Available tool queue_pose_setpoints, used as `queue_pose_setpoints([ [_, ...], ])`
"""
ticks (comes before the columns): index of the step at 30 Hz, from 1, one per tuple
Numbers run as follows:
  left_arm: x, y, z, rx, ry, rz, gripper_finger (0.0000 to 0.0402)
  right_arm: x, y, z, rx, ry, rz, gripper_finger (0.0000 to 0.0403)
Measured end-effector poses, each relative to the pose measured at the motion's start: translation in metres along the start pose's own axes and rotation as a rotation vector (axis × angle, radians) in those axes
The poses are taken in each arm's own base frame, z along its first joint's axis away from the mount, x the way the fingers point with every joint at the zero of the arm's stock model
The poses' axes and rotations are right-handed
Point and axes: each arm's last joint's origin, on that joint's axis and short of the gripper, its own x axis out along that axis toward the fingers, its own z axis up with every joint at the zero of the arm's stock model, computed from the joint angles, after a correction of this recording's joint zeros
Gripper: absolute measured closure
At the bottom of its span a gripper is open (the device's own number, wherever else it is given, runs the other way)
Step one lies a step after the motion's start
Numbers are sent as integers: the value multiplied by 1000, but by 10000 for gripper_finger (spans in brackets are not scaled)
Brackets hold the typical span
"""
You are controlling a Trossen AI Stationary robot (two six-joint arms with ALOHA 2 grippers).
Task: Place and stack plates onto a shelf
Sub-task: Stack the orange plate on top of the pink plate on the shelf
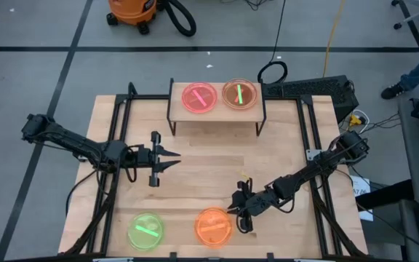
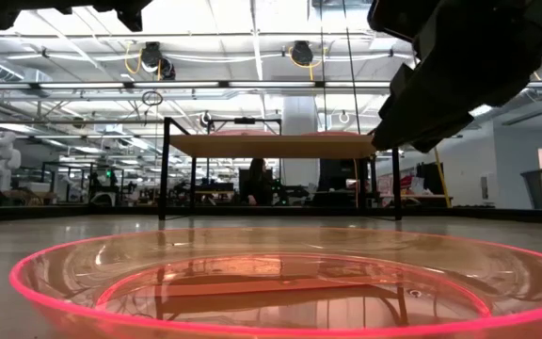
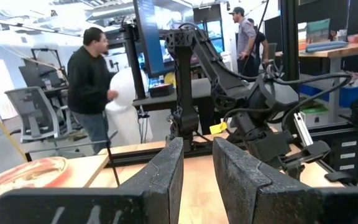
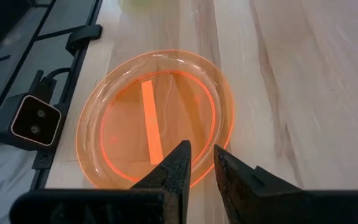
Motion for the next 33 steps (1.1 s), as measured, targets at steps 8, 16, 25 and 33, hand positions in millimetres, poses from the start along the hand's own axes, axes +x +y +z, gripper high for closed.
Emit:
queue_pose_setpoints([
  [8, 0, 0, 3, -48, -29, -17, 307, 0, -9, -14, 62, -63, 45, 345],
  [16, 0, 0, 5, -62, -54, -19, 307, -2, -10, -14, 88, -145, 105, 345],
  [25, 1, 0, 4, -90, -49, -23, 307, -2, -12, -20, 103, -125, 34, 345],
  [33, 1, -1, 2, -101, -30, -30, 307, 22, -6, -30, 131, -24, 63, 339],
])
